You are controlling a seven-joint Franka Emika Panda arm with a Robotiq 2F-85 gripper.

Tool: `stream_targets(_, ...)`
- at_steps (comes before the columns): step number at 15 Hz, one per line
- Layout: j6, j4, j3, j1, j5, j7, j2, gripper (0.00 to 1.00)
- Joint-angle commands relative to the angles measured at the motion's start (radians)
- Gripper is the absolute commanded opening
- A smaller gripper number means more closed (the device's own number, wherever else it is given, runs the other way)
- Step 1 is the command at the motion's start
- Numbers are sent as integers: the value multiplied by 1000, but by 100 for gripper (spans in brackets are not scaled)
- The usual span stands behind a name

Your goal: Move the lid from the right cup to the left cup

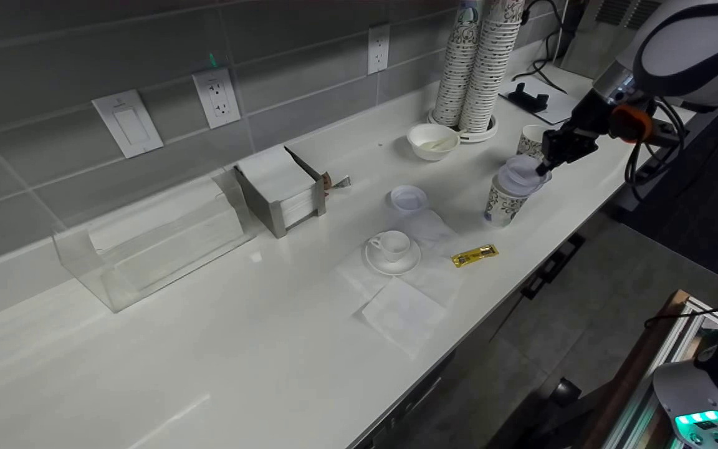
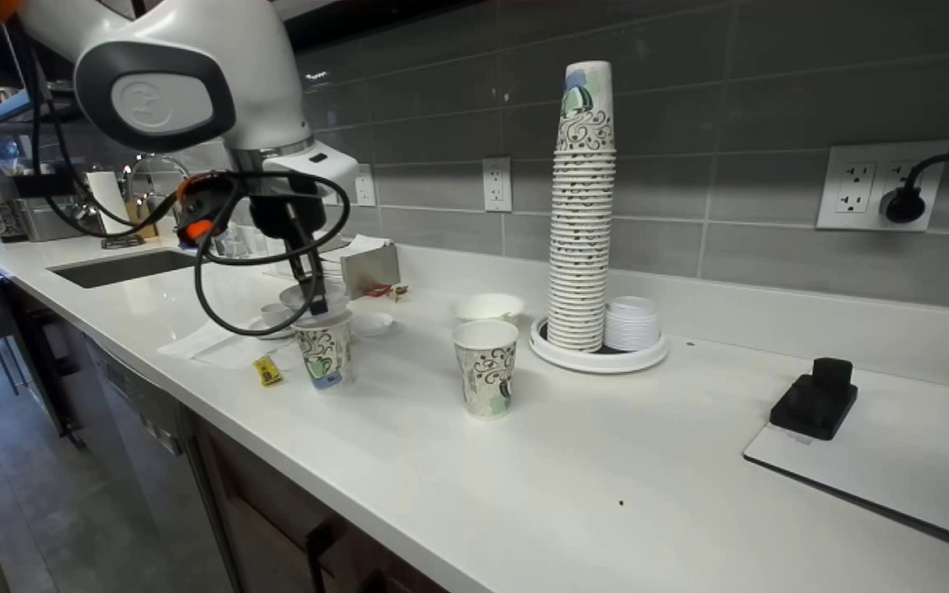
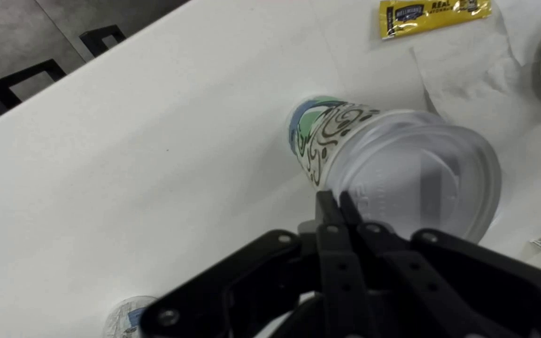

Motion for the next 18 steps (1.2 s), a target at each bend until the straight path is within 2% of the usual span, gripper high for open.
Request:
stream_targets(1, 1, 32, 17, -1, 28, -12, 33, 0)
stream_targets(2, 4, 36, 19, 1, 30, -13, 37, 18)
stream_targets(3, 2, 41, 22, 0, 27, -10, 42, 28)
stream_targets(9, -4, 51, 36, -3, 21, -3, 37, 67)
stream_targets(13, -12, -34, 93, -42, -90, 80, -106, 95)
stream_targets(16, 51, -182, 177, -73, -201, 157, -273, 100)
stream_targets(17, 6, -54, 126, -46, -144, 97, -122, 97)
stream_targets(18, 15, -93, 149, -52, -163, 120, -170, 100)
